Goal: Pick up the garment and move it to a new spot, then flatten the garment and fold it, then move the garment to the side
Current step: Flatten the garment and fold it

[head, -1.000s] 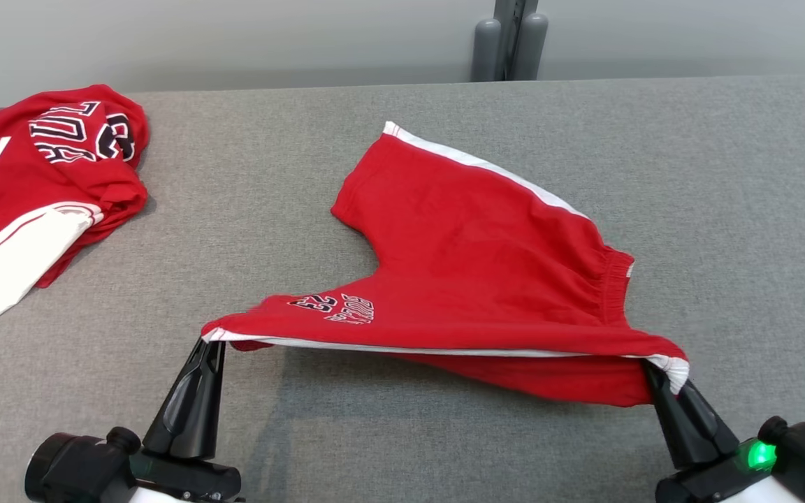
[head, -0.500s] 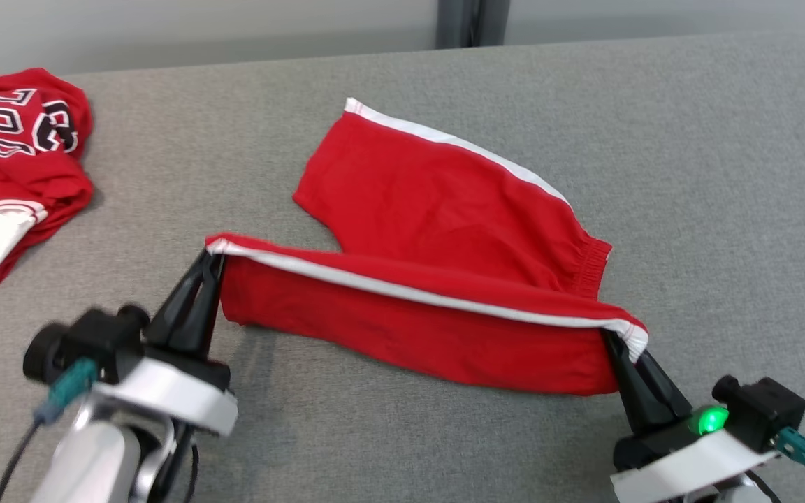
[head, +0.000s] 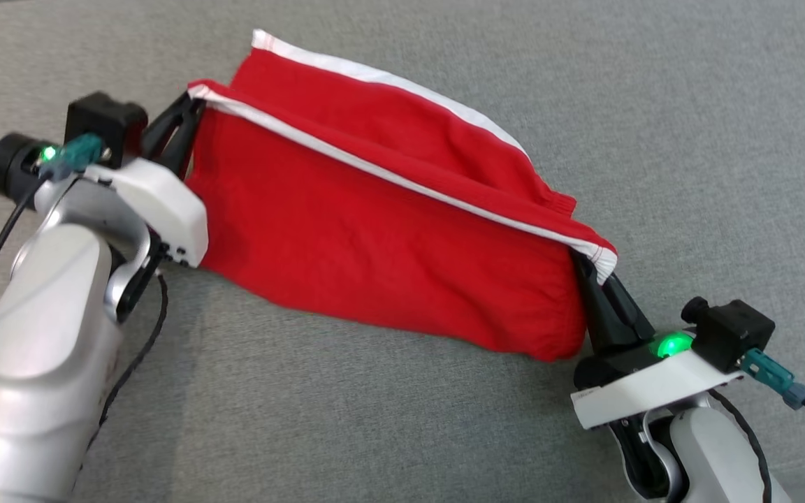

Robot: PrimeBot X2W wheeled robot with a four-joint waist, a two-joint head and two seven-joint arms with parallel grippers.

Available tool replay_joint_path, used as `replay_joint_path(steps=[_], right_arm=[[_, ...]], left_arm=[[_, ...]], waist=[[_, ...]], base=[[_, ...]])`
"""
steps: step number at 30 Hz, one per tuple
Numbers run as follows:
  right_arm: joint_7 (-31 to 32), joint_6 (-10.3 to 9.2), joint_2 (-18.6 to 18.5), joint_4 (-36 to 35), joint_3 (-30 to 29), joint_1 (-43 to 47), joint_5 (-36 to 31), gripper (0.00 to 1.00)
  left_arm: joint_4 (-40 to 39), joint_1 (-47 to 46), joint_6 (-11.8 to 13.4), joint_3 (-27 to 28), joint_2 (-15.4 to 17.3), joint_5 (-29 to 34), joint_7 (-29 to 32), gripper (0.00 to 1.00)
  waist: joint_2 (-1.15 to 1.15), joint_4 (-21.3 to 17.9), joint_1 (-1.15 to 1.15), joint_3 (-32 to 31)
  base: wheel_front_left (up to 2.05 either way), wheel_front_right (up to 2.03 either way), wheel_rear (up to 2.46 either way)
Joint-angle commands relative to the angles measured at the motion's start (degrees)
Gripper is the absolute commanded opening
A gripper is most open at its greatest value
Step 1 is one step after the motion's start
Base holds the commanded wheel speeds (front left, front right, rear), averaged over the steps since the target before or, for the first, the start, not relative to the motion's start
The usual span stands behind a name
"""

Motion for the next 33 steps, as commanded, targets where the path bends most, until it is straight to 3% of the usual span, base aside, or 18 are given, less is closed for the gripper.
replay_joint_path(steps=[1,12,24,25,26,27,28,29,33], right_arm=[[-0.3,-0.01,0.0,0.3,-0.1,-0.7,0.1,0.00],[-0.3,-0.01,0.3,1.7,1.3,-6.7,2.3,0.00],[-0.3,-0.01,0.3,3.6,1.3,-9.6,2.9,0.00],[-0.3,-0.01,0.3,3.5,1.2,-9.7,2.9,0.06],[-0.3,-0.01,0.3,3.5,1.1,-9.7,3.0,0.32],[-0.3,-0.01,0.3,3.5,1.0,-9.6,3.2,0.48],[-0.3,-0.01,0.3,3.4,0.9,-9.6,3.1,0.84],[-0.3,-0.01,0.3,3.3,0.8,-9.5,2.8,1.00],[-0.3,-0.01,0.3,2.9,-0.2,-8.5,1.7,1.00]], left_arm=[[0.7,-1.5,-0.2,-0.1,0.0,0.3,0.0,0.00],[18.8,-17.2,1.2,-3.9,-4.7,3.7,0.8,0.00],[31.9,-25.2,3.7,-4.9,-7.4,4.4,-0.4,0.00],[32.4,-25.5,3.9,-4.9,-7.7,4.3,-1.0,0.39],[32.9,-25.8,4.2,-4.9,-7.9,4.3,-1.5,0.66],[33.5,-26.0,4.3,-5.1,-8.3,4.2,-2.0,0.90],[34.0,-26.1,4.2,-5.2,-8.6,4.1,-2.5,1.00],[34.4,-26.1,4.2,-5.2,-8.9,3.9,-3.0,1.00],[36.3,-25.3,3.6,-5.6,-9.9,3.5,-4.7,1.00]], waist=[[0.00,-1.6,0.00,2.0],[0.00,-3.1,0.00,5.3],[0.00,-4.2,0.00,5.9],[0.00,-4.2,0.00,5.9],[0.00,-4.1,0.00,5.9],[0.00,-4.1,0.00,5.8],[0.00,-4.0,0.00,5.7],[0.00,-3.8,0.00,5.5],[0.00,-2.9,0.00,4.4]], base=[[0.00,0.00,0.00],[0.00,0.00,0.00],[0.00,0.00,0.00],[0.00,0.00,0.00],[0.00,0.00,0.00],[0.00,0.00,0.00],[0.00,0.00,0.00],[0.00,0.00,0.00],[0.00,0.00,0.00]])
